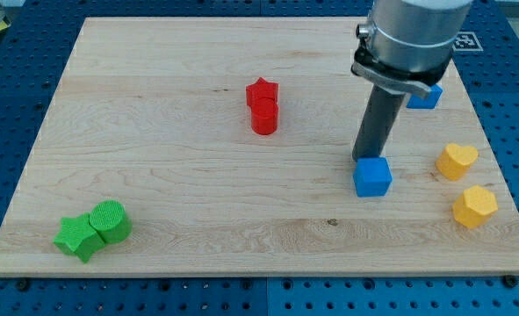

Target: Push the blue triangle into the blue cube

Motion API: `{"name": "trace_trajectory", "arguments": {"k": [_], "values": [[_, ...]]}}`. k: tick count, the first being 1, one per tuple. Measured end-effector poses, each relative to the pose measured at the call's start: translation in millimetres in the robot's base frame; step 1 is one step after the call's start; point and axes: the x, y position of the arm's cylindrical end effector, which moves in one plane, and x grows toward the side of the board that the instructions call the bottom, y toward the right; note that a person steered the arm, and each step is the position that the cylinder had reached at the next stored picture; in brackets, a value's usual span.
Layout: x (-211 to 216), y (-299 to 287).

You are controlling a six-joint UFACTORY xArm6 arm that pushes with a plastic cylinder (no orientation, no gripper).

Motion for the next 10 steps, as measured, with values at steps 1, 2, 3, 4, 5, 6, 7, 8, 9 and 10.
{"name": "trace_trajectory", "arguments": {"k": [1,2,3,4,5,6,7,8,9,10], "values": [[23.9,0.0],[0.4,0.1],[-51.2,7.2],[-76.5,43.4],[-77.7,94.2],[-77.7,141.8],[-79.3,171.0],[-101.2,176.7],[-119.8,168.3],[-121.9,127.5]]}}
